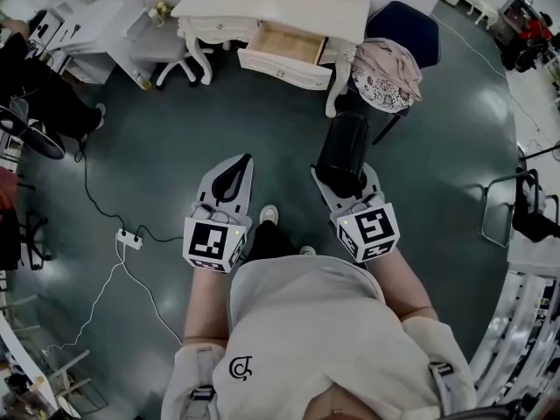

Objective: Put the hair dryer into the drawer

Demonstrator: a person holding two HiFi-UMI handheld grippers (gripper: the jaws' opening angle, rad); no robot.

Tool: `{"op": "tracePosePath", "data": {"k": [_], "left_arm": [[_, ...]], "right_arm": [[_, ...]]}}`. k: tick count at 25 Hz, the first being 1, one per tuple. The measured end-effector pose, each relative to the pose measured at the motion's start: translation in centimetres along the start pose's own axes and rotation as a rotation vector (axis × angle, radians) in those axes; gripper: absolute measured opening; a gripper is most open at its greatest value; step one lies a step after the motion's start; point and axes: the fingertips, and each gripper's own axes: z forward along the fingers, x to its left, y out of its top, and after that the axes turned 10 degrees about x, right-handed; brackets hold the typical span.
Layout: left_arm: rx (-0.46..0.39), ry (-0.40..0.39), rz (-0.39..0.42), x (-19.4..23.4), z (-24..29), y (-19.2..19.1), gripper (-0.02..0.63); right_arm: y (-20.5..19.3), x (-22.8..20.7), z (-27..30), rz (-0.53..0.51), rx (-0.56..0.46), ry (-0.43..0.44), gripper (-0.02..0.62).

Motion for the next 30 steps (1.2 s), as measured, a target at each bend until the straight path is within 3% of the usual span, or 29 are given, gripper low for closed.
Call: {"op": "tracePosePath", "data": {"k": [8,12,19,30], "left_arm": [[-0.003,-0.031,0.012,7.5,4.9,0.3,0.014],[-0.013,-0.075,0.013,11.9,7.8,1.1,0.014],[0.011,-0.122,0.041,17.6,11.8,2.0,0.014],[0.037,-0.116,0.016,21.5,21.6,2.1,0.014]], "right_arm": [[0.8,-1.9,7.9,0.074,0.041,-0.038,0.224],[2.6,-3.1,12.3,0.062,0.046,-0.104,0.224],[5.1,-4.1,18.6,0.079,0.06,-0.13,0.224],[6.7,-11.4,26.8,0.101,0.047,-0.093,0.225]]}}
